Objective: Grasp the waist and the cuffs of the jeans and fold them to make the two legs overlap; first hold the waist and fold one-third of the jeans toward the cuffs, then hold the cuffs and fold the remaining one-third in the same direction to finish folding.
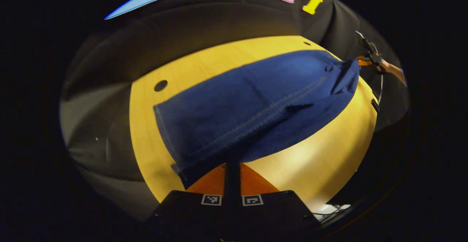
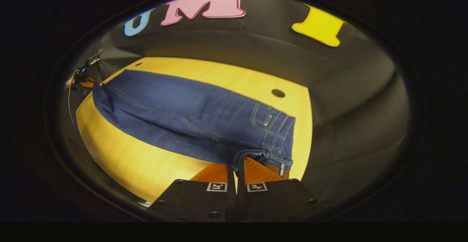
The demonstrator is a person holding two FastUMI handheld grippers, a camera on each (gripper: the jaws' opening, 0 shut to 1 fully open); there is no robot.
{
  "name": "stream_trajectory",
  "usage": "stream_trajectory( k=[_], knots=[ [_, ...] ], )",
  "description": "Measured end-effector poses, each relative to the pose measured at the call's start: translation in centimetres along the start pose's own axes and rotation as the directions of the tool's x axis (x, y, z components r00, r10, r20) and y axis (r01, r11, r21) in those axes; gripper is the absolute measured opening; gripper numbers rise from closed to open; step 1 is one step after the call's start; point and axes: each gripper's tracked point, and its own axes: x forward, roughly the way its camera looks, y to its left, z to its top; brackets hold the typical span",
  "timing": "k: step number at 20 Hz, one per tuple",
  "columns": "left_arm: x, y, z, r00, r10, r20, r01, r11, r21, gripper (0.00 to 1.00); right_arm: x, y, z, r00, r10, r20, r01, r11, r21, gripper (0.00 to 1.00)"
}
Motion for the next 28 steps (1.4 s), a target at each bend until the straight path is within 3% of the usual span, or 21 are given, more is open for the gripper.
stream_trajectory(
  k=[4,5,7,8,11,12,14,16,17,18,19,20,24,26,27,28],
  knots=[
    [1.1,4.2,4.3,0.996,0.072,0.044,-0.069,0.994,-0.083,0.06,-0.1,-0.8,5.3,0.993,-0.064,0.098,0.068,0.997,-0.042,0.05],
    [2.0,4.8,4.7,0.996,0.084,0.037,-0.08,0.992,-0.093,0.06,0.6,-1.1,6.6,0.991,-0.078,0.109,0.084,0.995,-0.051,0.0],
    [4.0,6.8,5.9,0.994,0.102,0.028,-0.099,0.991,-0.093,0.02,2.7,-2.2,8.4,0.987,-0.108,0.12,0.114,0.992,-0.051,0.0],
    [5.0,7.4,6.6,0.993,0.11,0.038,-0.107,0.991,-0.079,0.06,4.1,-2.6,9.1,0.986,-0.122,0.117,0.128,0.991,-0.048,0.0],
    [7.3,8.1,6.8,0.993,0.12,-0.015,-0.121,0.989,-0.09,0.06,8.6,-3.3,10.0,0.984,-0.155,0.087,0.157,0.987,-0.024,0.0],
    [8.0,8.8,7.0,0.988,0.15,-0.025,-0.152,0.983,-0.107,0.06,10.0,-3.4,10.0,0.984,-0.165,0.073,0.166,0.986,-0.011,0.05],
    [9.4,10.3,6.4,0.978,0.204,-0.053,-0.209,0.968,-0.136,0.12,12.9,-3.6,9.4,0.984,-0.177,0.026,0.176,0.984,0.023,0.05],
    [10.0,11.1,5.4,0.967,0.235,-0.097,-0.247,0.959,-0.139,0.28,15.3,-3.5,9.0,0.982,-0.19,-0.006,0.19,0.98,0.05,0.05],
    [9.8,11.1,5.5,0.967,0.238,-0.089,-0.249,0.959,-0.139,0.4,16.3,-3.6,8.7,0.981,-0.195,-0.021,0.196,0.979,0.064,0.0],
    [9.4,11.2,6.0,0.967,0.247,-0.066,-0.254,0.957,-0.139,0.53,17.0,-3.6,8.2,0.98,-0.194,-0.035,0.196,0.977,0.082,0.05],
    [8.7,11.5,6.7,0.963,0.267,-0.041,-0.27,0.953,-0.137,0.68,17.5,-3.8,8.1,0.979,-0.198,-0.035,0.201,0.975,0.094,0.0],
    [8.0,11.9,7.2,0.957,0.291,-0.017,-0.29,0.947,-0.136,0.73,17.9,-3.9,8.1,0.981,-0.192,-0.032,0.195,0.974,0.115,0.07],
    [4.5,11.4,9.5,0.937,0.334,0.098,-0.318,0.936,-0.151,0.81,17.3,-3.6,9.9,0.989,-0.146,0.013,0.138,0.957,0.254,0.62],
    [2.0,10.0,12.2,0.918,0.323,0.232,-0.292,0.943,-0.158,0.82,15.9,-3.8,10.2,0.991,-0.136,0.02,0.126,0.957,0.261,0.9],
    [0.3,9.0,13.6,0.902,0.317,0.295,-0.279,0.946,-0.162,0.83,15.1,-4.0,9.9,0.991,-0.134,0.022,0.126,0.965,0.232,0.89],
    [-0.9,7.6,14.8,0.886,0.305,0.349,-0.265,0.951,-0.159,0.82,14.0,-4.3,9.8,0.99,-0.137,0.029,0.129,0.973,0.19,0.96]
  ],
)
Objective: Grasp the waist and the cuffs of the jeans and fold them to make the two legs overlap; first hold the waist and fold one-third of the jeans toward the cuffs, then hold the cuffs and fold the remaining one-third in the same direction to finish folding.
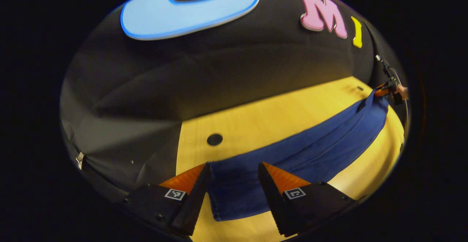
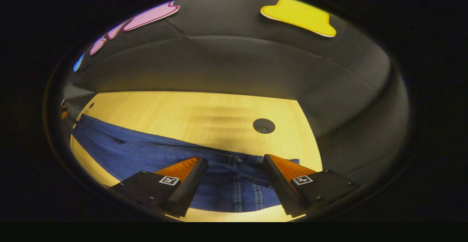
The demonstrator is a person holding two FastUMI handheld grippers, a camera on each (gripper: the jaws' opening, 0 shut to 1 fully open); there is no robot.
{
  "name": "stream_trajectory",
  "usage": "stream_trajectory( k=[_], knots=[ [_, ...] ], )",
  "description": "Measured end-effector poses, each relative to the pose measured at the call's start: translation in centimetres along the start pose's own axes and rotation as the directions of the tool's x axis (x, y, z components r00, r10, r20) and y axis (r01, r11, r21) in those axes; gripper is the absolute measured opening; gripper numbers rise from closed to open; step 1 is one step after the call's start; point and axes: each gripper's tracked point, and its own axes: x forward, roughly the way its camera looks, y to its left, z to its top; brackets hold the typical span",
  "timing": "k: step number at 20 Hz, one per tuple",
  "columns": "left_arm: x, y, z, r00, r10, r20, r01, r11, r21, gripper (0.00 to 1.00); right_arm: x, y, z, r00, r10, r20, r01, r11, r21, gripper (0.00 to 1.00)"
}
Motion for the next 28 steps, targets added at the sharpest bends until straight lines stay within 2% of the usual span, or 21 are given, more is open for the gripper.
stream_trajectory(
  k=[2,4,6,9,11,13,15,16,18,19,20,23,25,28],
  knots=[
    [-2.1,-2.2,2.6,0.995,-0.033,0.097,0.034,0.999,-0.008,0.83,-2.3,-0.9,0.6,0.999,-0.022,0.036,0.025,0.996,-0.086,0.97],
    [-4.0,-4.6,4.6,0.983,-0.061,0.17,0.063,0.998,-0.01,0.83,-4.6,-1.4,1.5,0.997,-0.026,0.07,0.034,0.993,-0.112,0.97],
    [-5.1,-6.6,5.9,0.972,-0.081,0.22,0.084,0.996,-0.003,0.85,-6.5,-1.6,1.9,0.995,-0.019,0.098,0.026,0.998,-0.064,0.97],
    [-7.3,-10.0,7.9,0.955,-0.118,0.274,0.118,0.993,0.018,0.93,-9.6,-2.6,1.2,0.994,-0.02,0.105,0.014,0.998,0.057,0.97],
    [-8.9,-11.8,9.5,0.938,-0.128,0.323,0.127,0.992,0.026,0.97,-10.9,-4.4,0.2,0.993,-0.046,0.105,0.035,0.994,0.104,0.97],
    [-10.0,-12.9,11.0,0.918,-0.13,0.376,0.141,0.99,-0.002,0.98,-11.8,-5.5,-0.8,0.994,-0.064,0.091,0.045,0.979,0.198,0.97],
    [-10.9,-13.7,11.9,0.904,-0.119,0.41,0.155,0.986,-0.056,0.98,-11.7,-6.3,-2.1,0.995,-0.071,0.066,0.043,0.935,0.353,0.97],
    [-11.1,-14.0,12.1,0.903,-0.113,0.415,0.158,0.985,-0.075,0.98,-11.2,-6.4,-3.0,0.996,-0.073,0.043,0.047,0.898,0.438,0.96],
    [-11.4,-14.3,12.1,0.904,-0.106,0.415,0.15,0.986,-0.074,0.98,-9.6,-7.2,-5.8,0.996,-0.086,-0.025,0.086,0.832,0.548,0.99],
    [-11.6,-14.7,12.0,0.91,-0.108,0.401,0.144,0.988,-0.062,0.98,-8.5,-7.5,-7.4,0.992,-0.099,-0.073,0.123,0.819,0.561,0.92],
    [-11.7,-14.9,11.9,0.915,-0.107,0.39,0.137,0.989,-0.05,0.98,-7.5,-7.8,-8.6,0.99,-0.097,-0.106,0.14,0.812,0.566,0.98],
    [-11.8,-16.1,11.3,0.929,-0.112,0.354,0.13,0.991,-0.028,0.98,-4.5,-8.5,-11.0,0.98,-0.094,-0.176,0.185,0.766,0.616,0.99],
    [-11.2,-16.2,10.7,0.942,-0.097,0.322,0.111,0.993,-0.026,0.98,-3.7,-9.2,-11.7,0.971,-0.097,-0.22,0.222,0.712,0.666,0.99],
    [-10.3,-17.3,10.3,0.956,-0.087,0.281,0.097,0.995,-0.021,0.98,-2.3,-9.8,-11.3,0.97,-0.069,-0.235,0.224,0.637,0.738,0.99]
  ],
)
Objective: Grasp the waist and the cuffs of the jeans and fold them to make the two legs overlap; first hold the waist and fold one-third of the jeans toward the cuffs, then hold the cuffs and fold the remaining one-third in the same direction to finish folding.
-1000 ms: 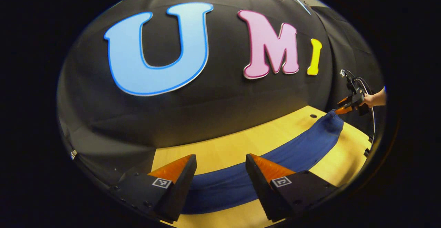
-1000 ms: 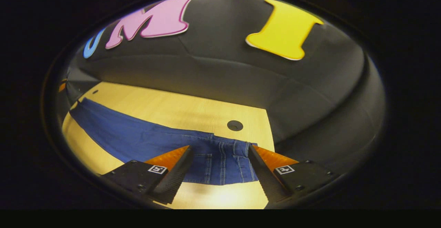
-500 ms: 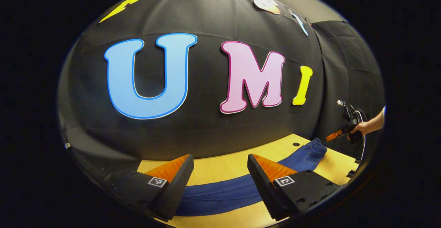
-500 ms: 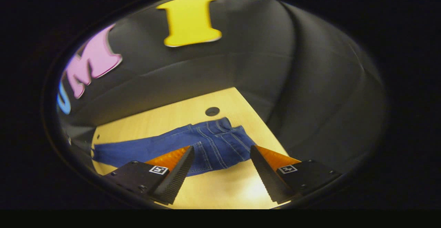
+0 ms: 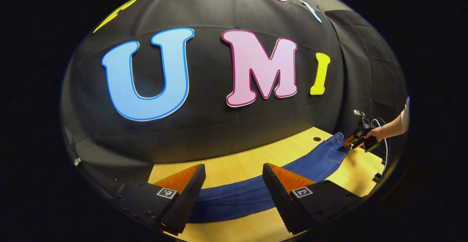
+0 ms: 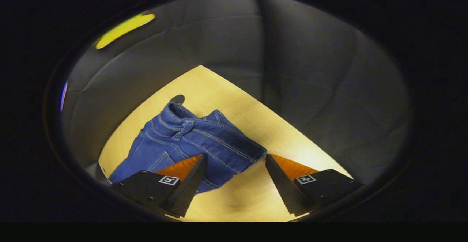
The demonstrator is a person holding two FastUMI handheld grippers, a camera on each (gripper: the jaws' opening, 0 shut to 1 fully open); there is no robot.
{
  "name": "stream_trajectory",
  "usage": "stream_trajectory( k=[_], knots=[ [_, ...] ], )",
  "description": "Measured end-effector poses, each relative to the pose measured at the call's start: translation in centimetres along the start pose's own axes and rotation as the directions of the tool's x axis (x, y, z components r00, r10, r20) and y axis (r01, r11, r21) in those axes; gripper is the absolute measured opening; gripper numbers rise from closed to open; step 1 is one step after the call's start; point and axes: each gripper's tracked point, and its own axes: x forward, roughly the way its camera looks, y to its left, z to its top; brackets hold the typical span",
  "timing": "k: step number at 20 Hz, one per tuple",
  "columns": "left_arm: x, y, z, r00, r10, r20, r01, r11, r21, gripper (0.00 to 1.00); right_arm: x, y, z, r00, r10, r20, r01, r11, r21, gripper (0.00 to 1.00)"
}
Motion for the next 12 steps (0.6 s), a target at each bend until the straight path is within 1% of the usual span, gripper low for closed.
stream_trajectory(
  k=[1,2,3,4,5,6,7,8,9,10,11,12],
  knots=[
    [0.1,-0.1,-0.2,1.0,0.009,-0.01,-0.009,1.0,0.004,0.98,0.2,0.5,0.9,0.999,0.013,0.036,-0.014,1.0,0.018,0.99],
    [0.3,-0.2,-0.4,1.0,0.016,-0.021,-0.016,1.0,0.005,0.98,0.2,0.2,0.6,1.0,0.012,0.013,-0.013,0.999,0.03,0.98],
    [0.6,-0.5,-0.8,0.999,0.023,-0.031,-0.023,1.0,-0.001,0.98,-0.2,0.3,1.3,0.999,0.032,0.019,-0.033,0.999,0.033,0.99],
    [0.8,-0.7,-1.4,0.998,0.025,-0.049,-0.026,0.999,-0.021,0.98,0.2,0.5,0.9,0.999,0.047,-0.002,-0.047,0.998,0.046,0.78],
    [0.9,-1.1,-2.0,0.997,0.022,-0.069,-0.026,0.998,-0.055,0.98,0.2,0.9,1.4,0.998,0.061,0.01,-0.062,0.997,0.056,0.56],
    [0.9,-1.7,-2.7,0.996,0.011,-0.084,-0.02,0.995,-0.1,0.98,0.4,1.1,1.5,0.997,0.079,0.015,-0.08,0.995,0.054,0.35],
    [0.7,-2.1,-3.1,0.996,0.002,-0.085,-0.015,0.989,-0.145,0.98,0.4,0.9,1.3,0.996,0.09,0.017,-0.091,0.995,0.045,0.15],
    [0.5,-2.3,-3.5,0.997,-0.004,-0.083,-0.011,0.984,-0.179,0.98,-0.1,0.7,1.4,0.995,0.088,0.036,-0.089,0.995,0.038,0.12],
    [0.2,-2.2,-3.9,0.996,-0.007,-0.084,-0.01,0.98,-0.197,0.98,0.2,0.8,1.2,0.995,0.083,0.052,-0.084,0.996,0.014,0.14],
    [-0.2,-1.9,-4.4,0.996,-0.008,-0.084,-0.01,0.978,-0.208,0.98,-0.7,1.0,1.7,0.994,0.079,0.076,-0.079,0.997,-0.004,0.16],
    [-0.6,-1.5,-4.6,0.996,-0.017,-0.082,-0.001,0.977,-0.215,0.98,-1.2,1.5,1.9,0.992,0.081,0.098,-0.079,0.997,-0.022,0.05],
    [-1.2,-1.1,-5.0,0.996,-0.024,-0.089,0.004,0.975,-0.221,0.98,-2.2,1.6,2.0,0.989,0.076,0.123,-0.072,0.997,-0.042,0.03]
  ],
)
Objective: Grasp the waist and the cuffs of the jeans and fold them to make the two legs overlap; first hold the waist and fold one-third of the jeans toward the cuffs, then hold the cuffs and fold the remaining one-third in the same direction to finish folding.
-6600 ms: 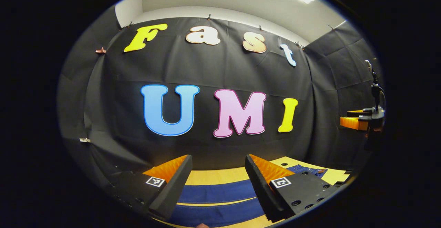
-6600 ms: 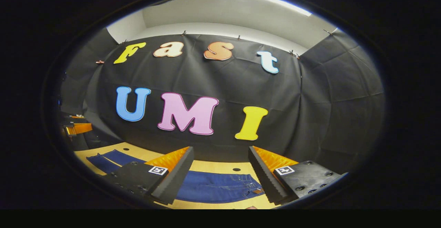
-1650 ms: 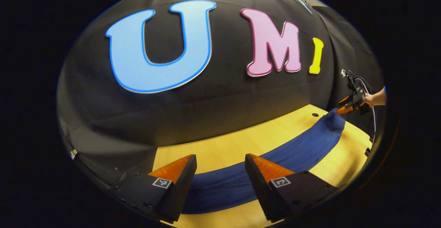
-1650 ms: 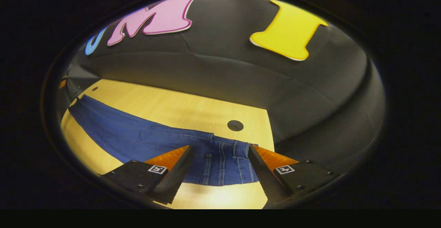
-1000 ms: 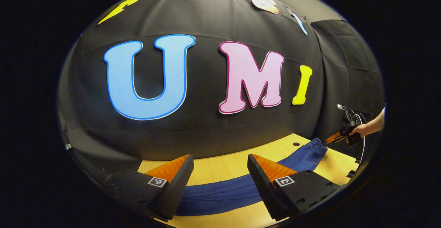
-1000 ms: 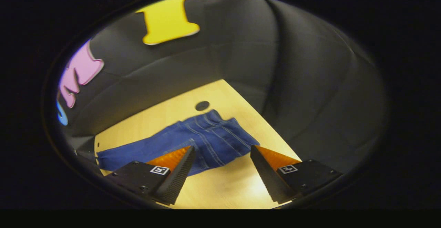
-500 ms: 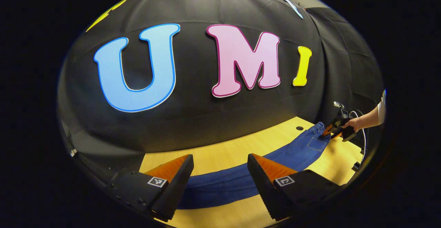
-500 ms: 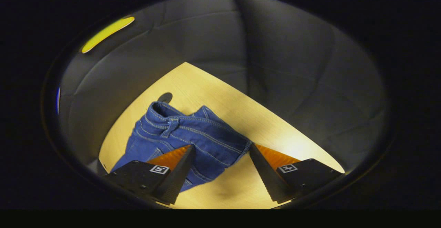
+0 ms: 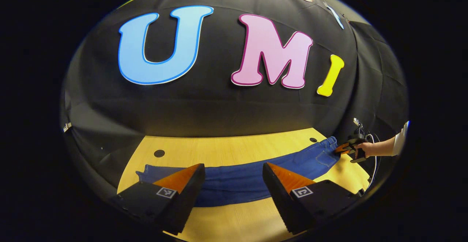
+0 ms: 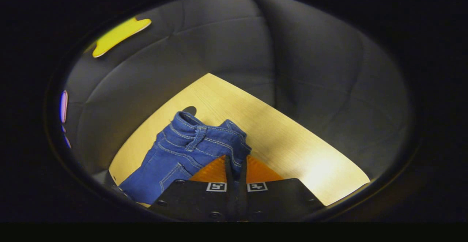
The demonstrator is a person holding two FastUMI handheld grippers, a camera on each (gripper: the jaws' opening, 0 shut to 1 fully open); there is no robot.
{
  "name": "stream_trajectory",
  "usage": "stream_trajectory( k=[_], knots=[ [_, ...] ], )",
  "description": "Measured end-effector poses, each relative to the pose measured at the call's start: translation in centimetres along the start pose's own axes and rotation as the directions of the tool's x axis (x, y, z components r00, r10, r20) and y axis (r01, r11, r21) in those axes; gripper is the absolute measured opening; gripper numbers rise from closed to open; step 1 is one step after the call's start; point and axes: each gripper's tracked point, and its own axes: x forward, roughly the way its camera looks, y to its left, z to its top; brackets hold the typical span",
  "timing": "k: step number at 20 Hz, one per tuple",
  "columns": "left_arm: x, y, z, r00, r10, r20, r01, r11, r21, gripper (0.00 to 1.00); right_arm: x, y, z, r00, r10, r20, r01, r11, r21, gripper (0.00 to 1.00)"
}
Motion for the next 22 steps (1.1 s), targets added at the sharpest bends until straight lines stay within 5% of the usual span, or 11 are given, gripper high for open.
stream_trajectory(
  k=[4,5,10,15,18,22],
  knots=[
    [-2.9,3.7,0.2,1.0,0.025,0.01,-0.025,0.999,0.028,0.99,-4.0,2.9,1.8,0.993,0.031,0.113,-0.023,0.997,-0.074,0.11],
    [-3.6,4.6,0.3,1.0,0.028,0.012,-0.028,0.999,0.03,0.99,-5.2,3.6,2.0,0.989,0.043,0.143,-0.027,0.993,-0.111,0.0],
    [-6.0,7.9,-0.5,0.999,0.039,0.019,-0.04,0.999,0.033,0.99,-13.8,11.2,4.6,0.942,0.204,0.267,-0.144,0.963,-0.227,0.05],
    [-8.2,10.6,-1.6,0.998,0.052,0.033,-0.053,0.999,0.009,0.98,-23.6,22.4,2.3,0.857,0.426,0.29,-0.308,0.875,-0.375,0.05],
    [-9.6,12.5,-3.1,0.997,0.071,0.017,-0.071,0.997,-0.016,0.98,-27.1,27.8,-0.6,0.816,0.51,0.271,-0.344,0.806,-0.482,0.0],
    [-10.2,14.2,-4.8,0.996,0.084,-0.012,-0.084,0.996,-0.022,0.97,-27.2,32.6,-10.4,0.802,0.567,0.19,-0.336,0.691,-0.64,0.0]
  ],
)
